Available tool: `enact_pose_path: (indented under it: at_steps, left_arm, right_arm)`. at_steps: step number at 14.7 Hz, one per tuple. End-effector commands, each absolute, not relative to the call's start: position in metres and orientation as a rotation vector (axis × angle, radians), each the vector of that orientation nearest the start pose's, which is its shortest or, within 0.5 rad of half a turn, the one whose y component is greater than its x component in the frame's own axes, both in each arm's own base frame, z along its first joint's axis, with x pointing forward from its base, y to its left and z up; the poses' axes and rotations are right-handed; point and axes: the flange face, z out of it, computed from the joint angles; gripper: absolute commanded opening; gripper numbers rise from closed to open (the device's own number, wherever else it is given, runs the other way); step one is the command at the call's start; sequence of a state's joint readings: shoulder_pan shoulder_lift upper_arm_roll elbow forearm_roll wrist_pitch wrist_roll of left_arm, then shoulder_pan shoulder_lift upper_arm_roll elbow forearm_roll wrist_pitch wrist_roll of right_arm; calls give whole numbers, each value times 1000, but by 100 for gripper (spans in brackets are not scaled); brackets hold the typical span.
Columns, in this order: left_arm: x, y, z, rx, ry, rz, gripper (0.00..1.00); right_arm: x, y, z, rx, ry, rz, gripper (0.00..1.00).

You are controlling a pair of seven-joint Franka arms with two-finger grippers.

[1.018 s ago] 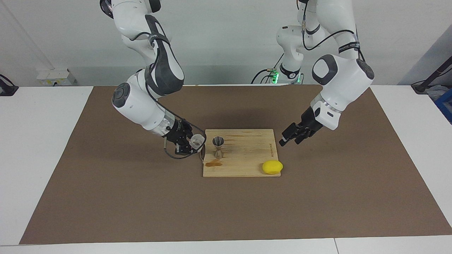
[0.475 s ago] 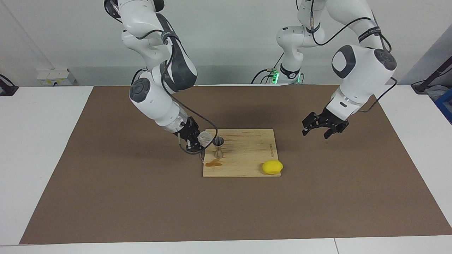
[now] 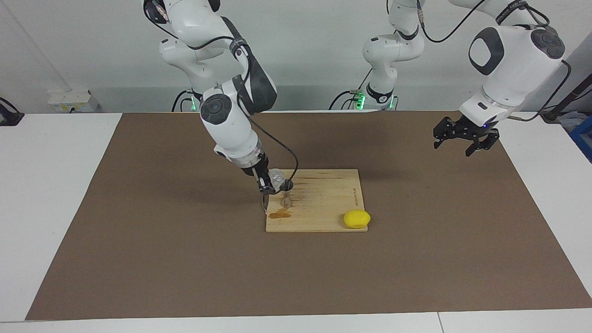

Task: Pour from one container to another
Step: 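Move the glass over the metal cup while the left gripper withdraws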

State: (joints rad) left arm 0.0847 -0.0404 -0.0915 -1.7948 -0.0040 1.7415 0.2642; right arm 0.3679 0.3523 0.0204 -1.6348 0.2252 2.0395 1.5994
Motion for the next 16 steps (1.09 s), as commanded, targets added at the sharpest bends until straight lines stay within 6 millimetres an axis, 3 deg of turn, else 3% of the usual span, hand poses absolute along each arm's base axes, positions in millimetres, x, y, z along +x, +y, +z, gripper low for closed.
enact_pose_path:
  at_steps: [1,4,5,10,15,16]
  left_arm:
    - [545,-30,579,-3098,293,-10,100]
    - [541,-44,611,-3109,324,8,100]
    - [540,-37,619,-3118,307,-2,100]
    - [533,-19,613,-3121,247,20,100]
    - [522,-26,654,-3138,255,101,100]
    - [520,-26,653,-3170,224,108,100]
  right_arm:
    - [610,277,424,-2428,1815,111,13]
    - [608,283,424,-2449,1827,61,13]
    - [607,284,424,-2454,1824,56,12]
    - [606,287,424,-2490,1826,-27,11]
    - [609,294,431,-2501,1819,-107,11]
    - [608,296,431,-2511,1813,-128,11]
